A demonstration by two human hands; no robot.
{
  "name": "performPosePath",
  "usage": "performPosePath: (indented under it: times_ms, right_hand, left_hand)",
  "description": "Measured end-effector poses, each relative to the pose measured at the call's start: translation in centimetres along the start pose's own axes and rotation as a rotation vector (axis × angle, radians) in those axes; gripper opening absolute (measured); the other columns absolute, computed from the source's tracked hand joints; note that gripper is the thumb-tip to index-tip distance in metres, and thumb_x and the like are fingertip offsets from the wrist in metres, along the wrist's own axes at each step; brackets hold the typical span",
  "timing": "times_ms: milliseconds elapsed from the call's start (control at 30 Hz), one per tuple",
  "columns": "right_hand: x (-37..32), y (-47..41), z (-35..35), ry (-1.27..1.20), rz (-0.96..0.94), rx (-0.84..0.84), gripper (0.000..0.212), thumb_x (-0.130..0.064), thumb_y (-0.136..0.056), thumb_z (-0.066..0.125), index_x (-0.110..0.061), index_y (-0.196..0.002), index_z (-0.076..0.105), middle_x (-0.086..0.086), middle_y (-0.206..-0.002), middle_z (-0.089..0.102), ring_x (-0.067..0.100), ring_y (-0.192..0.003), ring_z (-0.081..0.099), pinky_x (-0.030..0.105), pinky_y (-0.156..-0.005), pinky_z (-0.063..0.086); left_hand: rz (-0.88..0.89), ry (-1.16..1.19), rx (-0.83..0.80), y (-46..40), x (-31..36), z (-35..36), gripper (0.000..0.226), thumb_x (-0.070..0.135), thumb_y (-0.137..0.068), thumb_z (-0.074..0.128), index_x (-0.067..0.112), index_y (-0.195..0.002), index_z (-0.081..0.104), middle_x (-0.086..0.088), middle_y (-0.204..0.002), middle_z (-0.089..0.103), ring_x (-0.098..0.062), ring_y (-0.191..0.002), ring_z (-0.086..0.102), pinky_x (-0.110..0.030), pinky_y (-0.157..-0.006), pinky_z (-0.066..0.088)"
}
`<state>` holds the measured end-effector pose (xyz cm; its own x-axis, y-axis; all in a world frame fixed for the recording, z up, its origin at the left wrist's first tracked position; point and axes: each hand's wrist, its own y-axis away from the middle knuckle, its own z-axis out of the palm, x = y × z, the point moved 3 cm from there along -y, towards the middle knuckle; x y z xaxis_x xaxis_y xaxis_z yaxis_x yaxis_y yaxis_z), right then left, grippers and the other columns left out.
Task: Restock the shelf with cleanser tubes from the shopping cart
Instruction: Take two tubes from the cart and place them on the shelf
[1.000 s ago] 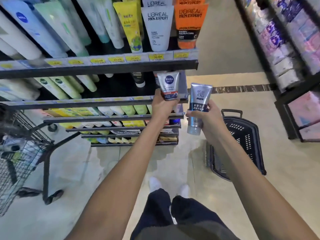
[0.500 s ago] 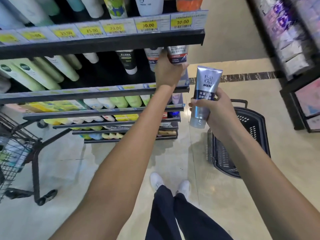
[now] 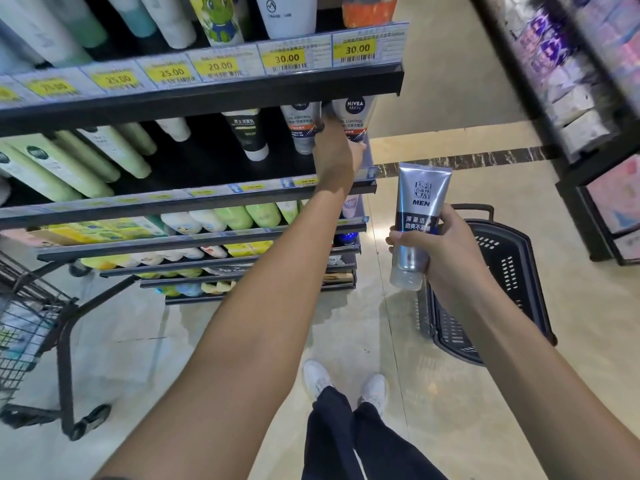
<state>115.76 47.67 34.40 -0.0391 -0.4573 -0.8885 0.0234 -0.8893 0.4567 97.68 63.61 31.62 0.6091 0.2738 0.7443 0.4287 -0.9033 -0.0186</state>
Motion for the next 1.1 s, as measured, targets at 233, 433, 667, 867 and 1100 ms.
performPosePath:
  times_ms: [233,433,667,867,1100]
  right_hand:
    - [1.2,0.4,0.0,-0.017,-0.024,-0.003,0.053,0.001,-0.072,0.085,-0.021,-0.115,0.066,0.011,-0.101,0.074,0.036,-0.100,0.074,0.063,-0.099,0.053]
    - [0.9,1.6,0.3,-0.025,-0.036,-0.029,0.054,0.007,-0.076,0.081,-0.025,-0.116,0.065,0.000,-0.092,0.077,0.028,-0.095,0.076,0.057,-0.099,0.056]
    - [-1.0,3.4,1.1,-0.029,-0.063,-0.072,0.051,0.011,-0.078,0.077,-0.022,-0.115,0.063,-0.005,-0.085,0.077,0.020,-0.081,0.078,0.043,-0.085,0.060]
    - [-3.1,4.6,2.3,0.025,-0.090,-0.068,0.052,0.002,-0.075,0.085,-0.027,-0.113,0.066,0.005,-0.100,0.076,0.027,-0.094,0.075,0.042,-0.082,0.061]
    - [-7.2,7.8,5.7,0.133,-0.135,-0.152,0.057,-0.001,-0.076,0.087,-0.027,-0.120,0.061,0.002,-0.105,0.075,0.027,-0.100,0.072,0.042,-0.085,0.059]
  left_hand:
    - [-0.056,-0.042,0.002,-0.8,-0.2,0.7,0.069,0.029,-0.085,0.084,0.010,-0.138,0.045,-0.013,-0.132,0.065,-0.035,-0.122,0.064,-0.044,-0.099,0.054]
    - [-0.048,-0.059,0.000,-0.5,-0.3,0.6,0.066,0.032,-0.085,0.083,0.011,-0.137,0.048,-0.010,-0.130,0.067,-0.032,-0.119,0.066,-0.039,-0.093,0.056]
    - [-0.037,-0.078,-0.069,1.3,-0.1,-1.3,0.058,0.032,-0.088,0.080,0.008,-0.132,0.051,-0.013,-0.127,0.067,-0.034,-0.118,0.066,-0.040,-0.094,0.054]
    - [0.041,-0.293,-0.192,5.5,0.0,-6.0,0.038,0.033,-0.099,0.064,0.011,-0.129,0.054,-0.014,-0.132,0.061,-0.036,-0.122,0.058,-0.045,-0.092,0.050]
    - [0.154,-0.411,-0.117,12.7,-1.1,-17.4,0.041,0.042,-0.100,0.058,0.011,-0.126,0.063,-0.012,-0.116,0.068,-0.033,-0.110,0.063,-0.043,-0.087,0.054]
